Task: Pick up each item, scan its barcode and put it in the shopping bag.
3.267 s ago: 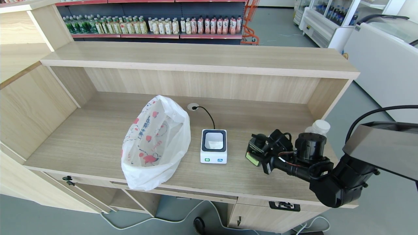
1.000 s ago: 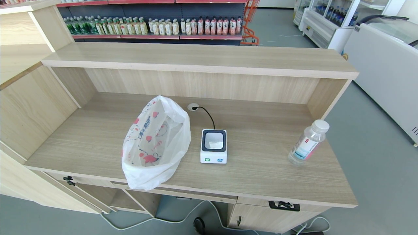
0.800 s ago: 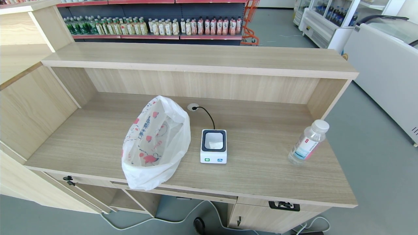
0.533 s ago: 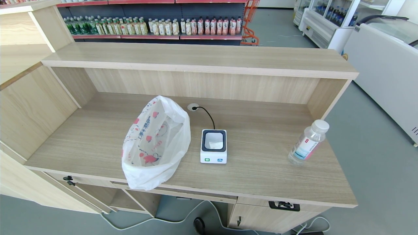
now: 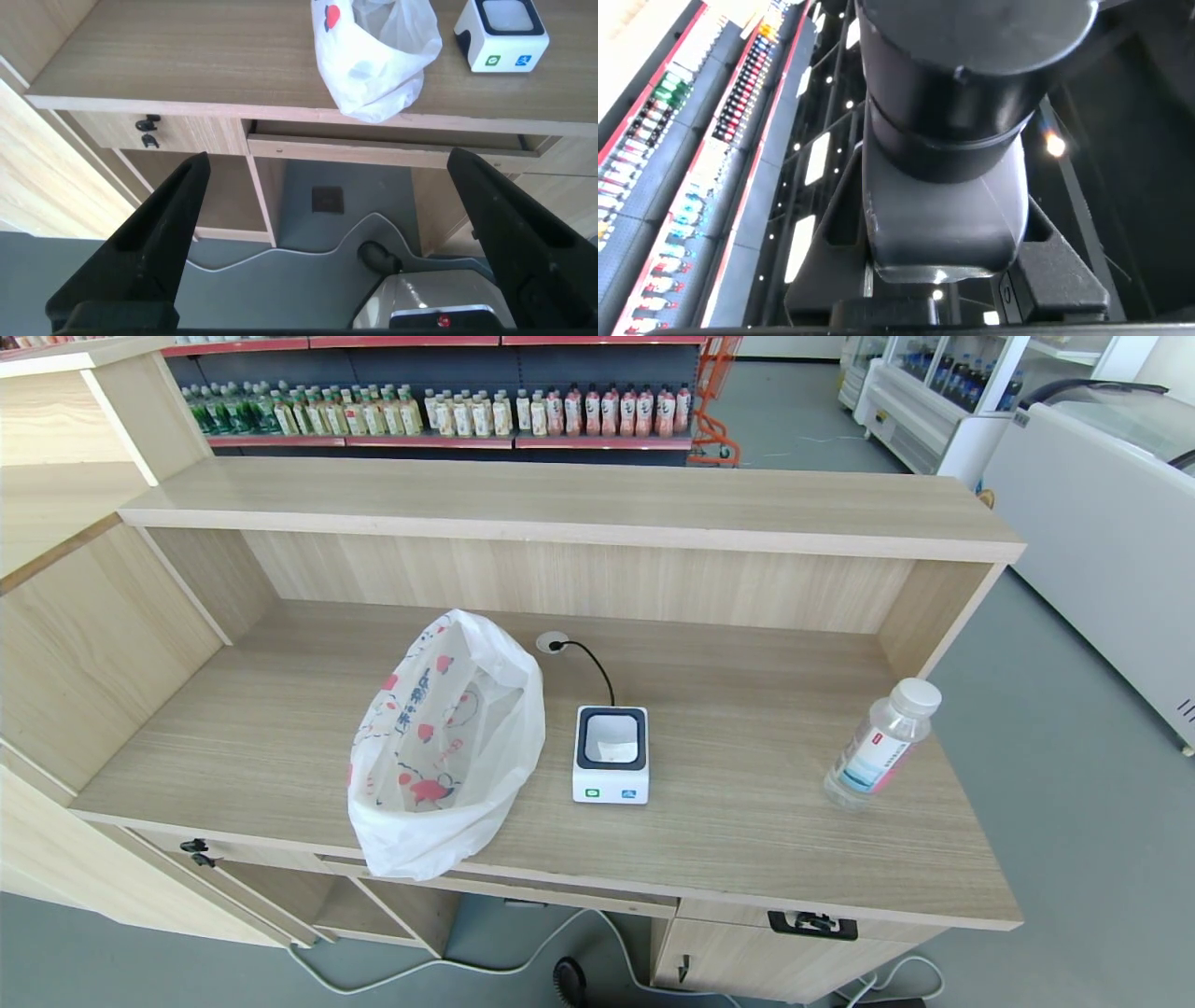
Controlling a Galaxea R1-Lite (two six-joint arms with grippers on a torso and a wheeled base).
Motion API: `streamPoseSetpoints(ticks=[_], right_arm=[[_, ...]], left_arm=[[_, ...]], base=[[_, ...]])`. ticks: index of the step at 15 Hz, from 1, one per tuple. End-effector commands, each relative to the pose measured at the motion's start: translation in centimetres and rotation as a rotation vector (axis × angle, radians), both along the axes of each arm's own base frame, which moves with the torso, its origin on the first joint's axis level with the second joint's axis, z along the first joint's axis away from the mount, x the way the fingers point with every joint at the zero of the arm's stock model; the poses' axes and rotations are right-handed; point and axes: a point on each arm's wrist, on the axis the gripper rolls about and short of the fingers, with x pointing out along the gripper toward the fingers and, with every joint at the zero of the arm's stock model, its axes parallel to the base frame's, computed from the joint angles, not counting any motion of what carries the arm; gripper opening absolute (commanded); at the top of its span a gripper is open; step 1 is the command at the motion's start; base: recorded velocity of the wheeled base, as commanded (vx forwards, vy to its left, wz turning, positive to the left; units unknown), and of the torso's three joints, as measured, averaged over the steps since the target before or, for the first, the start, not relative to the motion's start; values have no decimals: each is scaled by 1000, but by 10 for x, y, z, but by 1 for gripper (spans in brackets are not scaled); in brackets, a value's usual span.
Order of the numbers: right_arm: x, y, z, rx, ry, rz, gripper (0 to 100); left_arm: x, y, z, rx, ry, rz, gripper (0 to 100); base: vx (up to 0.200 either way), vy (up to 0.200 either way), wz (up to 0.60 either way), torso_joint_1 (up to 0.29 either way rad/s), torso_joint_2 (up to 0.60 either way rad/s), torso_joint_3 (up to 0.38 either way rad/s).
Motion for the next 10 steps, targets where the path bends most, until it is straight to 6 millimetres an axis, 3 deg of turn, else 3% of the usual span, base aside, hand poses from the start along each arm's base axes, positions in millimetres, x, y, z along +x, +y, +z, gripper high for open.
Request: streamPoseSetpoints(ticks=[1, 10], right_arm=[[1, 0, 0, -1, 1, -1, 0], [0, 0, 1, 6, 24, 9, 0]], left_arm=[[0, 0, 0, 0, 0, 0, 100], [0, 0, 0, 0, 0, 0, 100]], base=[[0, 0, 0, 0, 0, 0], [0, 0, 0, 0, 0, 0]])
